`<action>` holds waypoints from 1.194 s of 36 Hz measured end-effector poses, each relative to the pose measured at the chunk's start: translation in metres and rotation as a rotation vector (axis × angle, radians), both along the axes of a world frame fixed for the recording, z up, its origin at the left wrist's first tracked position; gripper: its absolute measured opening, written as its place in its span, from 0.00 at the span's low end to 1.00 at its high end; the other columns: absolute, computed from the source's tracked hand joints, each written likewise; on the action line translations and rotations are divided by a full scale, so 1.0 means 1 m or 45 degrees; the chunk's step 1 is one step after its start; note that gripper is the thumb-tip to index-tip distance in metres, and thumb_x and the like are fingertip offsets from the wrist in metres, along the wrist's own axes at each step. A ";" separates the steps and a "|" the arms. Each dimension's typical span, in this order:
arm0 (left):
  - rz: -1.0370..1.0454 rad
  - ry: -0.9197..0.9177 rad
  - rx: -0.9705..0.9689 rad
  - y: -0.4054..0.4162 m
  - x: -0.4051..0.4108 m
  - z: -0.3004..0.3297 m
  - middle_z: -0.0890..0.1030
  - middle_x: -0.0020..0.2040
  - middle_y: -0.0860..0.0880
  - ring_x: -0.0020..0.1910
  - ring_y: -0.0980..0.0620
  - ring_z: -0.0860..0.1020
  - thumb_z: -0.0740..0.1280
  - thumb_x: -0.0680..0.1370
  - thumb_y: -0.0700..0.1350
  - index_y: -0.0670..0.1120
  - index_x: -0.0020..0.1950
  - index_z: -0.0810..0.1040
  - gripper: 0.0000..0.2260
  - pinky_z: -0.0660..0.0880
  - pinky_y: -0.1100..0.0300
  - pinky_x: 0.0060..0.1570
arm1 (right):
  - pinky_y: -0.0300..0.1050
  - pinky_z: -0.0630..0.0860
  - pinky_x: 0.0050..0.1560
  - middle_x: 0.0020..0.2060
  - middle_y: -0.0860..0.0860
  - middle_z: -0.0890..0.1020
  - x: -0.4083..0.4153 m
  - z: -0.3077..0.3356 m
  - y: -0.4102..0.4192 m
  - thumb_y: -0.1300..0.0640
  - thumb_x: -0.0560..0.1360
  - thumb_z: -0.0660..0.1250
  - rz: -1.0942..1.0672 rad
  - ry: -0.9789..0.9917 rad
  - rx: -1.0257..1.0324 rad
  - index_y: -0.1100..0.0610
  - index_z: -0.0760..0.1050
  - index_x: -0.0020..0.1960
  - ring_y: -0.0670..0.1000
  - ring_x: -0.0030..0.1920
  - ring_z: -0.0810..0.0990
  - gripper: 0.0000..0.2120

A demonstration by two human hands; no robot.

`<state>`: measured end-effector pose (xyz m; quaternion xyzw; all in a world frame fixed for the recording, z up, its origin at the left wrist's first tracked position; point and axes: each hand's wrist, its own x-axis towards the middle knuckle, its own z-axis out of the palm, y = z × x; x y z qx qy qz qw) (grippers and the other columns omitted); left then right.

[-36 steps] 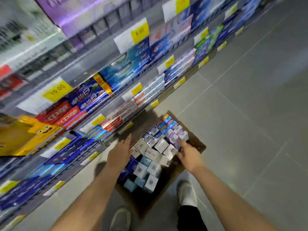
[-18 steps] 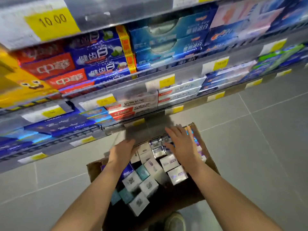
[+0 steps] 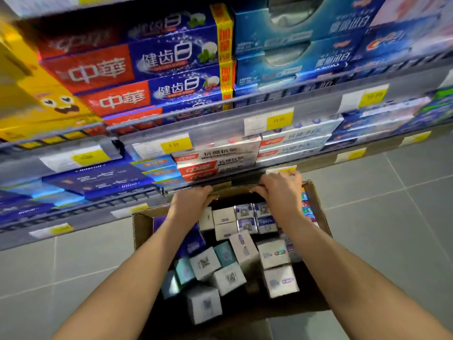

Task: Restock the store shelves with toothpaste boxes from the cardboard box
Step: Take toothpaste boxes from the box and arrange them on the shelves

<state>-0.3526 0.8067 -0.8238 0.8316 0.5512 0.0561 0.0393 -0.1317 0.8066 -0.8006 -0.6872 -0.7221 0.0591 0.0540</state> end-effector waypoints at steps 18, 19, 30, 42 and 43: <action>0.219 -0.300 -0.287 -0.115 -0.035 0.098 0.81 0.44 0.45 0.41 0.43 0.82 0.74 0.71 0.43 0.43 0.52 0.80 0.12 0.80 0.54 0.34 | 0.54 0.75 0.54 0.54 0.59 0.79 0.033 0.096 -0.120 0.57 0.70 0.72 -0.065 0.240 -0.450 0.59 0.77 0.58 0.63 0.53 0.77 0.17; 0.179 -0.304 -0.289 -0.123 -0.029 0.110 0.82 0.43 0.45 0.39 0.44 0.82 0.75 0.69 0.42 0.43 0.50 0.81 0.12 0.80 0.54 0.32 | 0.54 0.75 0.55 0.55 0.59 0.79 0.039 0.103 -0.131 0.56 0.70 0.72 -0.079 0.241 -0.494 0.59 0.77 0.59 0.63 0.55 0.77 0.18; 0.102 -0.368 -0.369 -0.169 0.043 0.152 0.82 0.45 0.48 0.46 0.51 0.80 0.69 0.71 0.46 0.46 0.48 0.80 0.07 0.79 0.60 0.38 | 0.51 0.75 0.53 0.50 0.59 0.81 0.097 0.142 -0.178 0.55 0.68 0.74 -0.119 0.307 -0.644 0.61 0.79 0.56 0.61 0.52 0.79 0.18; 0.256 -0.389 -0.623 -0.197 0.123 0.173 0.82 0.46 0.48 0.43 0.49 0.81 0.71 0.70 0.44 0.46 0.51 0.81 0.11 0.78 0.58 0.35 | 0.40 0.64 0.63 0.62 0.51 0.74 0.157 0.167 -0.186 0.50 0.76 0.64 -0.025 0.263 -0.871 0.54 0.70 0.66 0.51 0.64 0.70 0.20; 0.251 -0.386 -0.634 -0.197 0.128 0.175 0.82 0.45 0.49 0.41 0.49 0.82 0.70 0.69 0.45 0.46 0.50 0.81 0.11 0.77 0.60 0.33 | 0.40 0.63 0.63 0.63 0.51 0.74 0.160 0.167 -0.185 0.50 0.76 0.64 -0.020 0.243 -0.879 0.54 0.70 0.67 0.51 0.64 0.70 0.20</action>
